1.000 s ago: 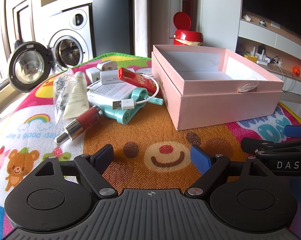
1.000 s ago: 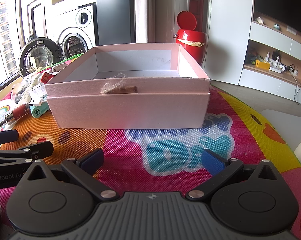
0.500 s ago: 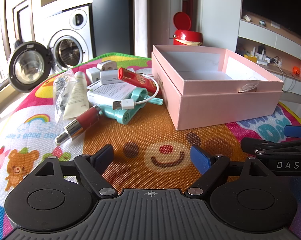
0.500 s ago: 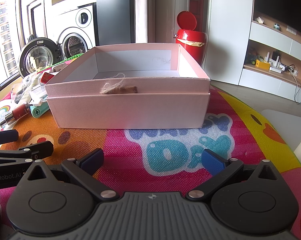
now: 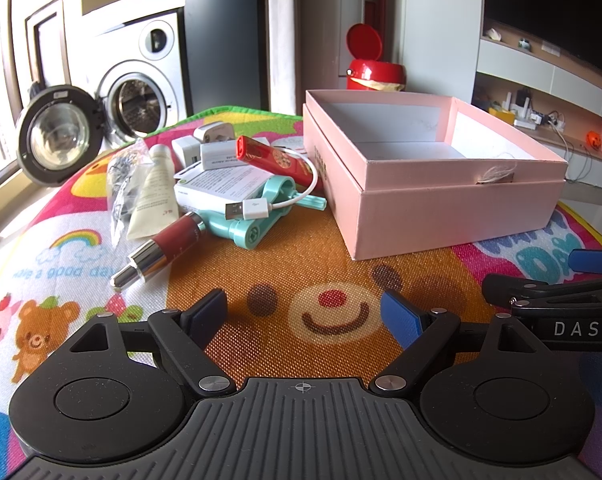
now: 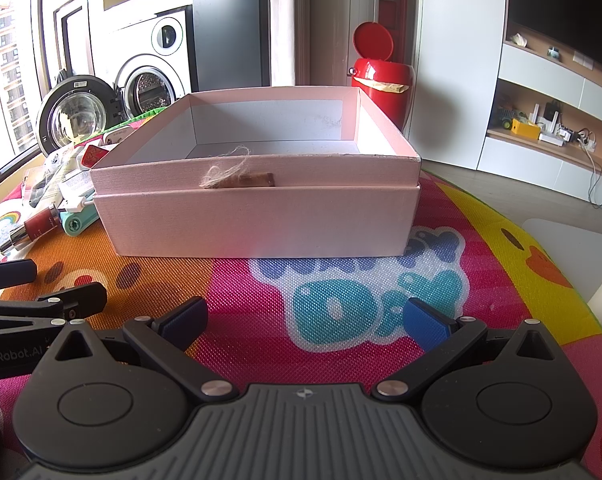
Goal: Organize rigid objects
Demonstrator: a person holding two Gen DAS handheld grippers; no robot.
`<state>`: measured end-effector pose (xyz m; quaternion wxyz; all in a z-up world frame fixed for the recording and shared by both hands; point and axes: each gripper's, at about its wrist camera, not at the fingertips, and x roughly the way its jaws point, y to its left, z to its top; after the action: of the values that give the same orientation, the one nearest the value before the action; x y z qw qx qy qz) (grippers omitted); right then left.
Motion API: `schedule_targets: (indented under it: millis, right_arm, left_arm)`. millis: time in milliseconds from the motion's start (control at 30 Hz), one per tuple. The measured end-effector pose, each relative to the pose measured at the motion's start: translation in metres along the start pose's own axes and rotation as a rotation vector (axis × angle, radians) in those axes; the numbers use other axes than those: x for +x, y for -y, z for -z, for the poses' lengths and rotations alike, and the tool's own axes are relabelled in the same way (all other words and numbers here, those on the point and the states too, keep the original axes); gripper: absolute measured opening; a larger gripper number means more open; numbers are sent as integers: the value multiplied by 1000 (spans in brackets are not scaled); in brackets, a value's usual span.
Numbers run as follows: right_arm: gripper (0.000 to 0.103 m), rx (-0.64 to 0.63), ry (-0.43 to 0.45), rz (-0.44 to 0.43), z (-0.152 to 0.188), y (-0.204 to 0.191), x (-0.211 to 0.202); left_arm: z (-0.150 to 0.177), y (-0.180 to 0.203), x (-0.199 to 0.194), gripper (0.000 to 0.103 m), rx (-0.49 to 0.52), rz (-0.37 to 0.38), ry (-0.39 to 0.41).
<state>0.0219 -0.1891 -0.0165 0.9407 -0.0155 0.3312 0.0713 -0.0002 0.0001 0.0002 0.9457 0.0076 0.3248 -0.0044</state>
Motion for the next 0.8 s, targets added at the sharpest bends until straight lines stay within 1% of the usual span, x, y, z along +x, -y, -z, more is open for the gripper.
schedule_targets:
  millis: [800]
  right_arm:
    - [103,0,0,0,0,0,0]
  left_arm:
    - [0,1,-1,89,1,0,0]
